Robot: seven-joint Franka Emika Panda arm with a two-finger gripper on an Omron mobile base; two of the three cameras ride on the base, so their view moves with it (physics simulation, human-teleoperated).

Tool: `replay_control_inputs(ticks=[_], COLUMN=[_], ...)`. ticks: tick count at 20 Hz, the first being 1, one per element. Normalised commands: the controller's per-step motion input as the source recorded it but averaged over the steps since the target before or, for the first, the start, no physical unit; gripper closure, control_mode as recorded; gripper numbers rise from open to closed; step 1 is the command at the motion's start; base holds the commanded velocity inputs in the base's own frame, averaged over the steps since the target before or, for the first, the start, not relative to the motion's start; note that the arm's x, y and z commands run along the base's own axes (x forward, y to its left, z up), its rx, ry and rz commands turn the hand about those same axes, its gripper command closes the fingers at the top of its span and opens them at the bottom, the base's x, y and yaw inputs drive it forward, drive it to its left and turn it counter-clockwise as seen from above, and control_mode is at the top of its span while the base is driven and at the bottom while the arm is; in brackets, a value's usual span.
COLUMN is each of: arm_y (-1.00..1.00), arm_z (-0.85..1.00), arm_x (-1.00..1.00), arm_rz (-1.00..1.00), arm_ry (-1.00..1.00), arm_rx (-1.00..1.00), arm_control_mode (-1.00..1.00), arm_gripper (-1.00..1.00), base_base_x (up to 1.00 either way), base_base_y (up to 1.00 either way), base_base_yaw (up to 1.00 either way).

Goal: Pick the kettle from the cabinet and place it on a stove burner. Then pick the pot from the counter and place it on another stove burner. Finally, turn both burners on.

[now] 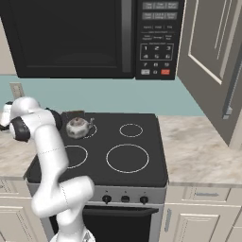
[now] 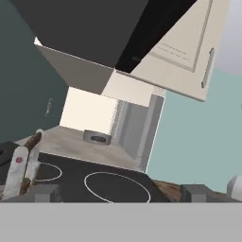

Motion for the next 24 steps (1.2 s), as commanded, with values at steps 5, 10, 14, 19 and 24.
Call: replay_control_inputs(ticks=[5, 10, 14, 19, 24], arm_y=[0.0, -0.02, -0.08, -0.05, -0.06], arm_z=[0.47, 0.46, 0.5, 0.37, 0.23], arm_x=[-0.7, -0.77, -0.74, -0.71, -0.76], arm_rz=[-0.01, -0.03, -0.03, -0.07, -0.13], arm_ry=[-0.27, -0.31, -0.25, -0.26, -0.29], arm_rx=[-0.09, -0.1, -0.03, 0.0, 0.0], arm_control_mode=[-1.0, -1.0, -1.0, -1.0, -1.0], arm_gripper=[-1.0, -1.0, -1.0, -1.0, -1.0], base_base_x=[0.0, 0.0, 0.0, 0.0, 0.0], base_base_y=[0.0, 0.0, 0.0, 0.0, 0.0], base_base_yaw=[0.0, 0.0, 0.0, 0.0, 0.0])
